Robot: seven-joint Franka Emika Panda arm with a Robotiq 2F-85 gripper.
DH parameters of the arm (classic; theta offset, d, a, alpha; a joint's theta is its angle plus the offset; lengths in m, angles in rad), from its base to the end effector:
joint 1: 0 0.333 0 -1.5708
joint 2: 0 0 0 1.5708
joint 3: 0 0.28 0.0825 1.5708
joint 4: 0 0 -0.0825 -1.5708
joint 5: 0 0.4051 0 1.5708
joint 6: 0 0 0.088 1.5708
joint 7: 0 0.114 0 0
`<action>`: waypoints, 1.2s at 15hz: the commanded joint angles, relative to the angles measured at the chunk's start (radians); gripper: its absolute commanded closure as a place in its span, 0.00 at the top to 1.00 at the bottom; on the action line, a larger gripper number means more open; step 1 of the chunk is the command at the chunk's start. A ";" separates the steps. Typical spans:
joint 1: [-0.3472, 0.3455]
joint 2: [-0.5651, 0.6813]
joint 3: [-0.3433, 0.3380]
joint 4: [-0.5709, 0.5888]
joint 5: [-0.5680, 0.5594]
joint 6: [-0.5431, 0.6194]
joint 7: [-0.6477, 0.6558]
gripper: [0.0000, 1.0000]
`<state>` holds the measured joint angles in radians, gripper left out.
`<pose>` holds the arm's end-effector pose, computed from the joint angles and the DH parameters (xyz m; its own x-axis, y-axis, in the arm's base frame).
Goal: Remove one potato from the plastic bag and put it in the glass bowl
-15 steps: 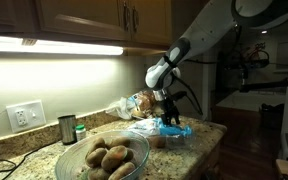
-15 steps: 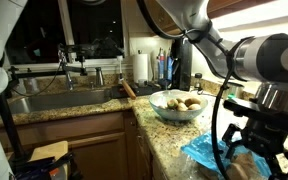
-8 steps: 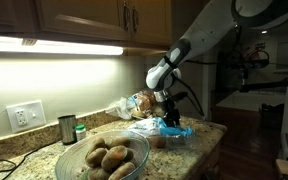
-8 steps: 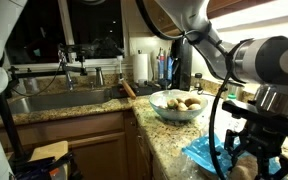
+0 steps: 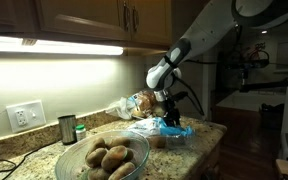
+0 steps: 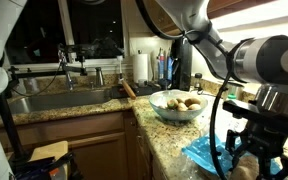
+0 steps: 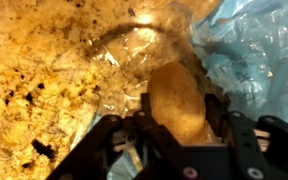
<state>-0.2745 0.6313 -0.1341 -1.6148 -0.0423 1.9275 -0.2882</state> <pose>0.5957 -0.2558 0.1892 0.9407 -0.0846 -0.3286 -0.0829 -0.9964 0.0192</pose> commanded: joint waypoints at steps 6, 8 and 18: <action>0.063 -0.206 -0.021 -0.232 -0.103 0.191 0.100 0.31; 0.092 -0.243 -0.025 -0.294 -0.162 0.245 0.135 0.31; 0.233 -0.389 -0.055 -0.495 -0.507 0.453 0.417 0.31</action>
<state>-0.0788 0.3354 -0.1597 -2.0171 -0.4601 2.3323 0.0449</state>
